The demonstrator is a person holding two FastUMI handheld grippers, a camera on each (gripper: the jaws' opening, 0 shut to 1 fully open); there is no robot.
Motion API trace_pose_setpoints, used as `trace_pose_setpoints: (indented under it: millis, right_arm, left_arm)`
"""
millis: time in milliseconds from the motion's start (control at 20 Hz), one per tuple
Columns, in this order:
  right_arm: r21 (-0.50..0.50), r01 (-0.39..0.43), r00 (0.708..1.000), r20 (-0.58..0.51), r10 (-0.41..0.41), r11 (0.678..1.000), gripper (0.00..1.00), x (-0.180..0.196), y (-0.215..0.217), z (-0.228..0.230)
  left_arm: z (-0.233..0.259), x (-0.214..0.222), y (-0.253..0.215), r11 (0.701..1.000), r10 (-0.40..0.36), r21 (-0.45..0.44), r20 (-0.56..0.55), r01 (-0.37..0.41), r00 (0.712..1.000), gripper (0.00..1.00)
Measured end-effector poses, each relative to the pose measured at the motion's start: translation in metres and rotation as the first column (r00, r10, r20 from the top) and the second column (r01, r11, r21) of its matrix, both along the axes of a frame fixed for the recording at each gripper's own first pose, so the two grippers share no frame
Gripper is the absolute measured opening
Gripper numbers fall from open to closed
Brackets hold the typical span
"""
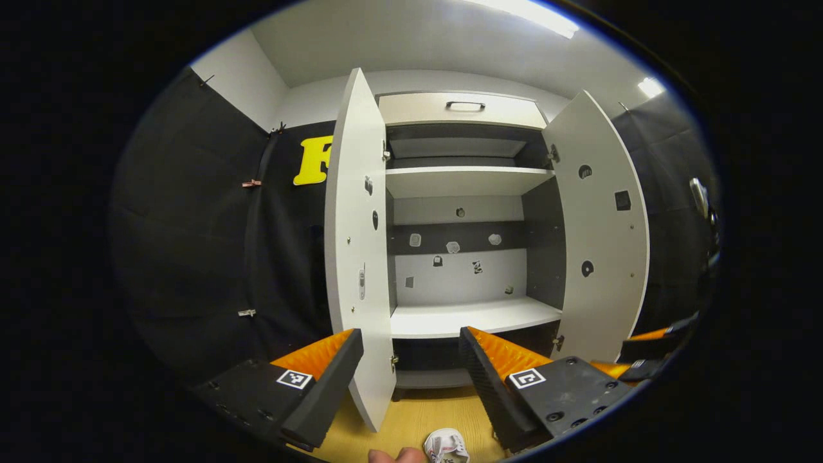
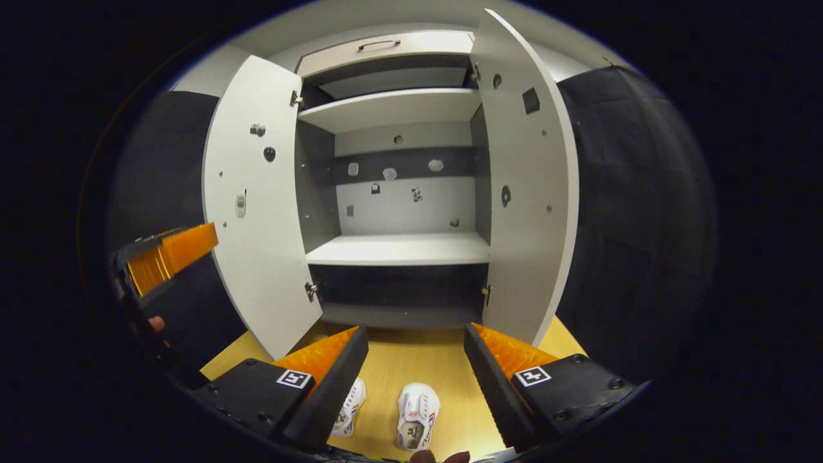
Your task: Grab one shoe with the right hand and put it into the shoe cabinet, grab the other shoe with the left hand and put it into the shoe cabinet; then close the right door with the right hand and the left door with the left hand.
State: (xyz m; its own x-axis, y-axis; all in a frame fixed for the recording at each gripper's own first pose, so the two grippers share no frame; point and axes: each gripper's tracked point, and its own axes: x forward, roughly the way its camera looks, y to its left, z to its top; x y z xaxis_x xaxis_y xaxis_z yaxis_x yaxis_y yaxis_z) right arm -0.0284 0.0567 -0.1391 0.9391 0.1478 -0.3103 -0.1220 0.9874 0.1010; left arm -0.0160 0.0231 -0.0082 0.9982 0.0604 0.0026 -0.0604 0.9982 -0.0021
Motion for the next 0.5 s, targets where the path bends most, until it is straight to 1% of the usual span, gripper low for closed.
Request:
trace_pose_setpoints:
  millis: [150, 250, 350, 400, 450, 500]
  right_arm:
    - [0.001, -0.044, 0.992, -0.119, 0.043, 0.999, 0.98, -0.016, 0.016, -0.064]
    - [0.032, -0.067, 0.975, -0.208, 0.072, 0.997, 0.99, -0.029, 0.028, -0.108]
    - [0.071, -0.058, 0.957, -0.28, 0.075, 0.996, 0.96, -0.037, 0.034, -0.149]
    - [0.081, -0.044, 0.946, -0.316, 0.068, 0.996, 0.84, -0.04, 0.033, -0.17]
    - [0.094, -0.032, 0.934, -0.352, 0.063, 0.995, 0.78, -0.041, 0.034, -0.19]
    - [0.103, -0.018, 0.921, -0.385, 0.057, 0.994, 0.68, -0.044, 0.034, -0.207]
  left_arm:
    - [-0.01, -0.004, 0.011, 1.0, 0.03, 0.006, -0.019, -0.03, 0.999, 0.95]
    - [-0.02, -0.003, 0.017, 0.999, 0.049, 0.013, -0.036, -0.048, 0.998, 0.95]
    - [-0.025, -0.005, 0.022, 0.998, 0.063, 0.019, -0.05, -0.062, 0.997, 0.95]
    - [-0.029, -0.006, 0.025, 0.997, 0.069, 0.023, -0.054, -0.068, 0.996, 0.95]
    - [-0.03, -0.008, 0.027, 0.997, 0.077, 0.03, -0.057, -0.075, 0.995, 0.95]
    - [-0.032, -0.009, 0.029, 0.996, 0.083, 0.04, -0.062, -0.081, 0.995, 0.95]
